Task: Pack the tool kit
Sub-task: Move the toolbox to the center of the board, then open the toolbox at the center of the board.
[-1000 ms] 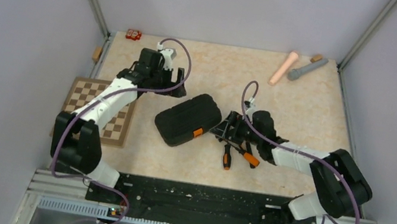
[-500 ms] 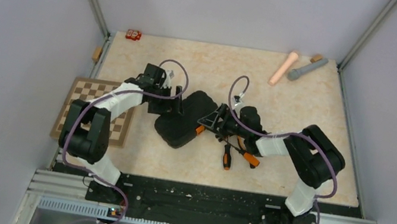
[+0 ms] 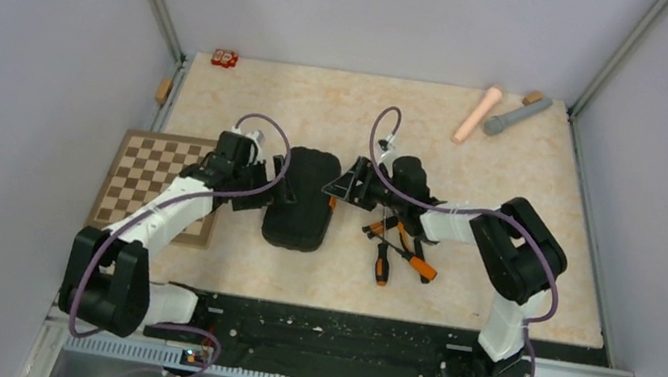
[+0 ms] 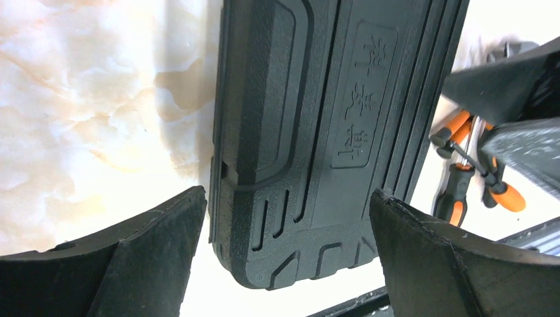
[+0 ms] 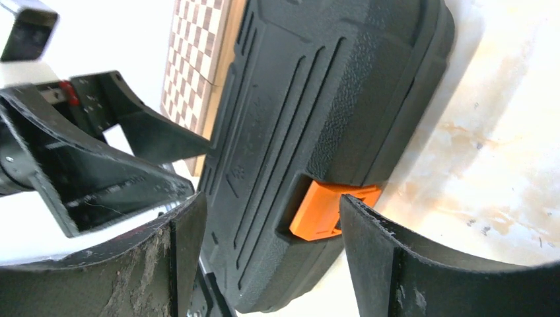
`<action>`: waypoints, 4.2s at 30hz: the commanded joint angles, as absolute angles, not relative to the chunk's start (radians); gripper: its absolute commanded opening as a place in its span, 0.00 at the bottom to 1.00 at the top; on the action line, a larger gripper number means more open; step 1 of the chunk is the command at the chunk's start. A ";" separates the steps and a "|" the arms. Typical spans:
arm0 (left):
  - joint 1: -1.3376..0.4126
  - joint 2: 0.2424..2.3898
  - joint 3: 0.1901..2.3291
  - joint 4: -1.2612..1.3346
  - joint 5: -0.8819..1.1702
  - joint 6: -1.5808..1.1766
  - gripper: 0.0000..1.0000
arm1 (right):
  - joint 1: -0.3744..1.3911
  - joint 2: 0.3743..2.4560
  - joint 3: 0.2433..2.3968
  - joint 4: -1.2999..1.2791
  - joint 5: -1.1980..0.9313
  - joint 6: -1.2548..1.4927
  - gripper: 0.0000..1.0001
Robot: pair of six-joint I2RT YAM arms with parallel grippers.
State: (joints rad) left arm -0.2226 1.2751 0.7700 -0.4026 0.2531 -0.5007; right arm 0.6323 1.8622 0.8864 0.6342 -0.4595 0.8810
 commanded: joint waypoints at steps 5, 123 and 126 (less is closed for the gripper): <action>-0.213 1.362 0.935 -0.388 0.252 -0.526 0.98 | 0.626 1.815 0.875 0.618 -0.481 0.819 0.72; -0.020 1.509 0.693 -0.158 0.381 -0.683 0.51 | 0.559 2.214 0.964 1.232 -0.763 1.117 0.63; -0.021 1.519 0.689 -0.161 0.375 -0.679 0.50 | 0.559 2.231 0.983 1.239 -0.765 1.121 0.65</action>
State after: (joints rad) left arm -0.0135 1.4620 0.7109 -0.1127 0.4580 -0.7094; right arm 0.5488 2.2074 0.9211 1.1248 -0.7315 1.1095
